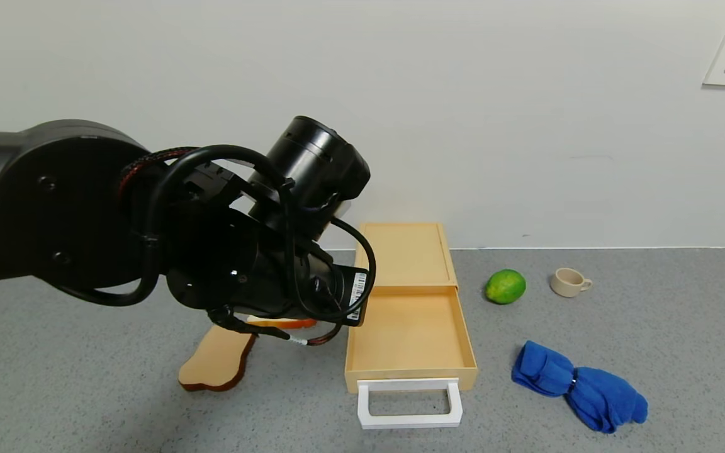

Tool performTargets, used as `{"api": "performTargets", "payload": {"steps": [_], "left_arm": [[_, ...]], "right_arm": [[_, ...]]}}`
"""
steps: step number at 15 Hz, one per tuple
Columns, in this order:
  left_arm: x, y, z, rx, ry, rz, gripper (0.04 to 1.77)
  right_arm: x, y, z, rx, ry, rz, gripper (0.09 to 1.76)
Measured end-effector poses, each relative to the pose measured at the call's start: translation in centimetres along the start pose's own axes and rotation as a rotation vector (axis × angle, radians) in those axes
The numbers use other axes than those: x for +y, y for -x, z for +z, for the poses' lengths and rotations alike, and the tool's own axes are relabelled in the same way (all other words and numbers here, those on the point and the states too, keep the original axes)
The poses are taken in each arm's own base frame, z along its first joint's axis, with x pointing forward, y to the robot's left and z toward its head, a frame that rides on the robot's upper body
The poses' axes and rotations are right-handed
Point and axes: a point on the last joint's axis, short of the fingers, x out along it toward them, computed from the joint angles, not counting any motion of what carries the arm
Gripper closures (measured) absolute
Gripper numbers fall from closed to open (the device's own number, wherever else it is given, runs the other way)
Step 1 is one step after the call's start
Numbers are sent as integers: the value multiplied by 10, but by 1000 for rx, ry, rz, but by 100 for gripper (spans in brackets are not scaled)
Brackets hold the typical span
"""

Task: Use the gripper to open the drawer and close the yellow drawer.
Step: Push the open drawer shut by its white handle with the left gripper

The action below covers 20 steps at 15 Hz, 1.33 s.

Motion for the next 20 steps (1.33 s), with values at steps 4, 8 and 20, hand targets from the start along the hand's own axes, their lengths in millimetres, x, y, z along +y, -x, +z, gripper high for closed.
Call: {"api": "performTargets", "payload": {"steps": [4,8,20], "left_arm": [[7,-2,2,1,14,15,170],[8,-2,3,4,18,6,170],[-48,-25,-45,247,44,-82,170]], "right_arm": [[0,0,0,0,0,0,15],[0,0,0,0,0,0,15],[0,0,0,0,0,0,15]]}}
